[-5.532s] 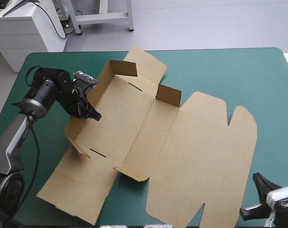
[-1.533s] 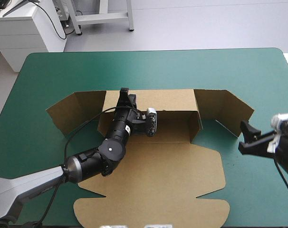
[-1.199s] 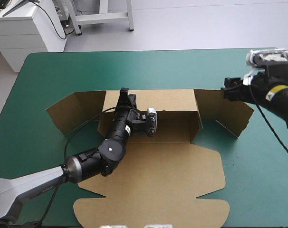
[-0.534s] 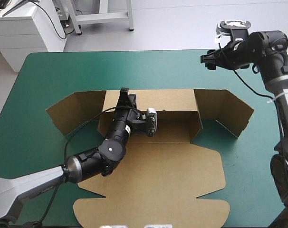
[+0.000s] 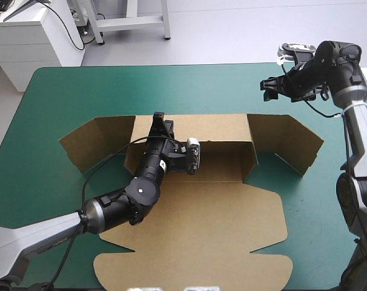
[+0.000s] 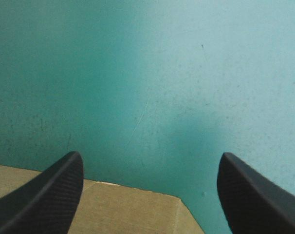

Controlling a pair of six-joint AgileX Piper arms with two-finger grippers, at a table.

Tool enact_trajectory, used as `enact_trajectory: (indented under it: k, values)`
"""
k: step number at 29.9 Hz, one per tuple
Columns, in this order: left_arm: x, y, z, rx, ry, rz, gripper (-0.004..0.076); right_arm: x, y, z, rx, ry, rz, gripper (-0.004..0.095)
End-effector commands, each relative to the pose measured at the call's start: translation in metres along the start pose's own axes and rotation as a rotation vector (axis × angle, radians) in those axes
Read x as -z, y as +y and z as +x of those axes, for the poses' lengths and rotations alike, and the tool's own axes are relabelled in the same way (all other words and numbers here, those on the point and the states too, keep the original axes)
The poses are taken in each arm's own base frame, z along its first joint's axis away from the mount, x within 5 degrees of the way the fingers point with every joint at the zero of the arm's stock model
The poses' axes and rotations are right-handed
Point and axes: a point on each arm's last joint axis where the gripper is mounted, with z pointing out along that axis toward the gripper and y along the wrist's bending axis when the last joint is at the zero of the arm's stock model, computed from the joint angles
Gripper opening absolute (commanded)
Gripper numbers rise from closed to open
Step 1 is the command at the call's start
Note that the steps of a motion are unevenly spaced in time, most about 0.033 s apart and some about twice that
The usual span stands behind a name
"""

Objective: Fold the box

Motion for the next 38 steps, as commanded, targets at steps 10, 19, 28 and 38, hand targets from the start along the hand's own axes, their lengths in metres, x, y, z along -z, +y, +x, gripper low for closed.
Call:
enact_trajectory:
  k: [10, 19, 28, 38]
  values:
    - [0.009, 0.018, 0.001, -0.002, -0.01, -0.073, -0.001, 0.015, 0.002, 0.014, 0.02, 0.01, -0.028, 0.0671]
    - [0.008, 0.017, 0.0, -0.003, -0.01, -0.072, -0.001, 0.04, 0.007, 0.017, 0.042, -0.042, -0.021, 0.067]
    - [0.008, 0.017, 0.0, -0.003, -0.01, -0.072, -0.001, 0.023, 0.002, 0.04, 0.06, 0.061, -0.015, 0.067]
    - [0.008, 0.017, 0.0, -0.003, -0.01, -0.072, -0.001, 0.037, 0.005, 0.066, 0.09, 0.069, -0.015, 0.0668]
